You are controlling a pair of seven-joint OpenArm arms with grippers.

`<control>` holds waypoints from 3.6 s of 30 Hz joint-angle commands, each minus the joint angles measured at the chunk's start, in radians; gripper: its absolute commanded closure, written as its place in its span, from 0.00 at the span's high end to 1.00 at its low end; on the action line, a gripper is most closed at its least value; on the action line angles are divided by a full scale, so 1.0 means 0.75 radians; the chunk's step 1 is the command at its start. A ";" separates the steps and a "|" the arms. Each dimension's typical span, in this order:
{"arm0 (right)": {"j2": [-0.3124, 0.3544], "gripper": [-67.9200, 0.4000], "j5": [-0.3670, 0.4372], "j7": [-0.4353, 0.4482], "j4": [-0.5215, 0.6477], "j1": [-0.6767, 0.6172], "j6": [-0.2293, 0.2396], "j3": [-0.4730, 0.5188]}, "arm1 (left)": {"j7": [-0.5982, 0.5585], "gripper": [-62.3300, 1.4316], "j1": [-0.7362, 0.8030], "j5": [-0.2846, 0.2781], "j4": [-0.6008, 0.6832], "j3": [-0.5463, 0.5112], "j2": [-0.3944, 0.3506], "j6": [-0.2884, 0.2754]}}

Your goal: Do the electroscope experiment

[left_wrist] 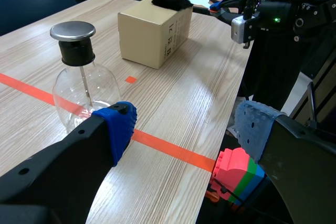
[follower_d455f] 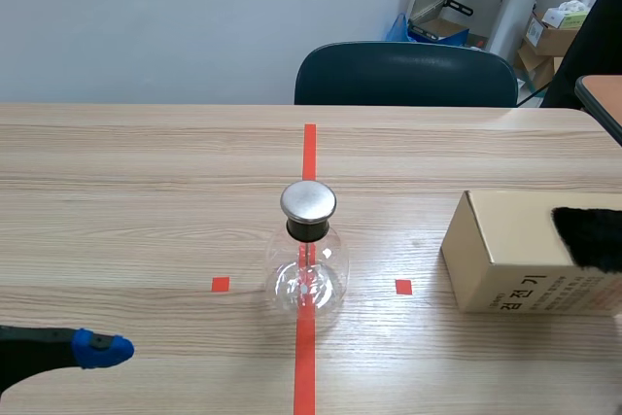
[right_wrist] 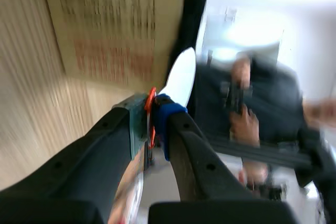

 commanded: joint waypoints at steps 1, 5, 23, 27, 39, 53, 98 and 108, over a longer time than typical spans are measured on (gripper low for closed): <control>0.010 0.03 -0.002 0.117 0.014 -0.002 -0.066 0.001 | -0.024 0.68 0.004 -0.003 0.035 -0.004 0.000 -0.003; 0.009 0.03 0.000 0.169 0.014 -0.003 -0.066 0.002 | -0.024 0.68 0.004 -0.003 0.035 -0.004 0.000 -0.003; 0.009 0.03 0.005 0.088 0.014 -0.001 -0.066 0.003 | -0.024 0.68 0.004 -0.003 0.035 -0.004 0.000 -0.003; 0.010 0.03 0.005 -0.213 0.014 -0.003 -0.066 0.005 | -0.024 0.68 0.004 -0.003 0.035 -0.004 0.000 -0.001; 0.009 0.03 0.000 0.122 0.014 -0.003 -0.066 0.003 | -0.024 0.68 0.004 -0.003 0.035 -0.004 0.000 0.001; 0.010 0.03 -0.001 0.229 0.014 -0.003 -0.066 0.003 | -0.024 0.68 0.004 -0.003 0.035 -0.004 0.000 0.001; 0.003 0.03 -0.002 -0.147 0.014 -0.006 -0.066 0.047 | -0.024 0.68 0.004 -0.003 0.035 -0.004 0.000 0.001; 0.001 0.03 -0.001 0.191 0.014 -0.010 -0.066 0.046 | -0.024 0.68 0.004 -0.003 0.035 -0.004 0.000 0.001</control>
